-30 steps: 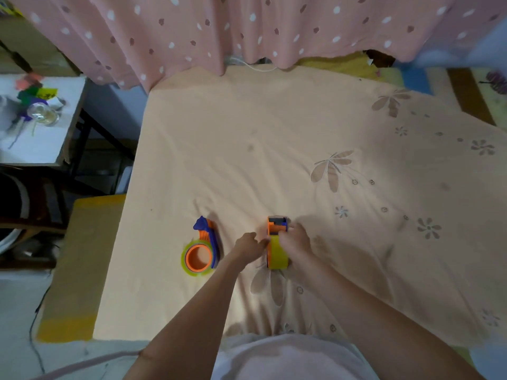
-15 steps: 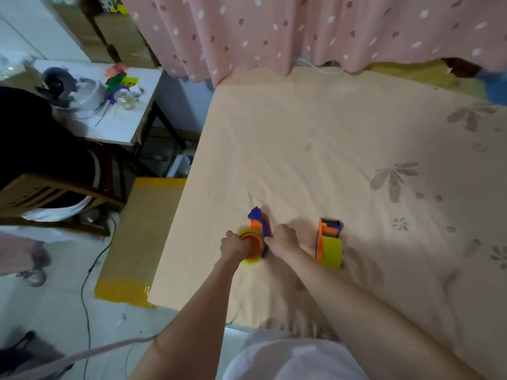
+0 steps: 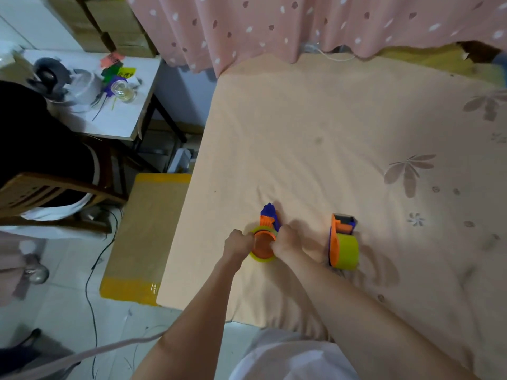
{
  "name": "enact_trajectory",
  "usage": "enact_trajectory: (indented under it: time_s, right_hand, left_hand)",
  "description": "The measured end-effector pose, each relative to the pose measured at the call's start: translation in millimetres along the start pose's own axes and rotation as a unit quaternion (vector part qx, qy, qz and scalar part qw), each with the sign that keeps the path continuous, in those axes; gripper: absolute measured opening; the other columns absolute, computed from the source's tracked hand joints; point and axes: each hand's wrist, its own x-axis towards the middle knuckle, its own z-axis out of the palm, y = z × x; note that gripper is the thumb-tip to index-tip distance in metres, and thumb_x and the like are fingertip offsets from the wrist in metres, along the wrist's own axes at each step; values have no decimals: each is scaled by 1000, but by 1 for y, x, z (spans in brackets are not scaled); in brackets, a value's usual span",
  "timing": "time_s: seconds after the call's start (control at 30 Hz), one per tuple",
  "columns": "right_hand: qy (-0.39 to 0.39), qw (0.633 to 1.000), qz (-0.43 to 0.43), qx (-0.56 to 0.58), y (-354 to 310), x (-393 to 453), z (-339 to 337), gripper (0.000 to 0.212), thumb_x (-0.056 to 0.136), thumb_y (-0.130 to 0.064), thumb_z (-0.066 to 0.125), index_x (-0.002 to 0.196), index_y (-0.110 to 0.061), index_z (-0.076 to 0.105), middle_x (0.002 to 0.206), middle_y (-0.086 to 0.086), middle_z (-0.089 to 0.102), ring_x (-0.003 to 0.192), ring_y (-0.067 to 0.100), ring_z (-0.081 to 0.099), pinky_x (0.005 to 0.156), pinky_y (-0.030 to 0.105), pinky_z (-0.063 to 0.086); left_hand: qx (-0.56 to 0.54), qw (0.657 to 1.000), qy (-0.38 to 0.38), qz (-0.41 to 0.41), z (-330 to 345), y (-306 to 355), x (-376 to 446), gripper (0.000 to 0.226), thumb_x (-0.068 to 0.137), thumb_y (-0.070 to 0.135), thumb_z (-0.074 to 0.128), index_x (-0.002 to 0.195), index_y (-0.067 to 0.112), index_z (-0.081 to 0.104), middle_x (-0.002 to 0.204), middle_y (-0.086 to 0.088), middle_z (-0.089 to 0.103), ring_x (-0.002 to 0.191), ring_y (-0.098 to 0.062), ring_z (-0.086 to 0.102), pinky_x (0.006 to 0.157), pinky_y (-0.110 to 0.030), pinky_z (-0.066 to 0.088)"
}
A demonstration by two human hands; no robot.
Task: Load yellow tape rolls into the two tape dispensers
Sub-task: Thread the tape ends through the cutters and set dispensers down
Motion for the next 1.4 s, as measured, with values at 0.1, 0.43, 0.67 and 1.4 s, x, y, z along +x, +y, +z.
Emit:
enact_trajectory:
  time_s: [0.1, 0.43, 0.67, 1.4]
  right_hand:
    - [9, 999, 2, 40, 2, -2, -13, 31, 89, -12, 62, 120, -8, 59, 110, 12, 68, 94, 29, 65, 71, 33, 52]
    - [-59, 951, -54, 298, 28, -30, -101, 30, 85, 2, 60, 113, 2, 70, 110, 24, 73, 102, 36, 71, 89, 50, 59]
    - [-72, 953, -116, 272, 61, -53, -146, 23, 99, -4, 48, 113, -3, 66, 94, 14, 70, 87, 32, 69, 86, 46, 58]
    - [48, 950, -242, 190, 59, -94, -222, 17, 85, -13, 77, 73, -19, 67, 73, 1, 67, 66, 10, 63, 58, 22, 52]
  left_hand:
    - [-111, 994, -21, 4, -11, 0, 1, 43, 97, 44, 47, 121, 11, 61, 121, -13, 67, 112, -32, 61, 96, -44, 51]
    - [-173, 892, -394, 136, -9, 47, -38, 70, 67, 55, 86, 129, 30, 64, 127, 0, 73, 119, -22, 68, 110, -52, 48]
    - [-221, 869, -404, 179, 23, 86, -78, 68, 75, 27, 79, 138, 18, 55, 131, -12, 69, 113, -31, 69, 106, -54, 52]
    - [-209, 899, -317, 218, 62, 108, -118, 112, 57, 27, 92, 148, 37, 27, 137, -4, 63, 118, -22, 68, 94, -47, 58]
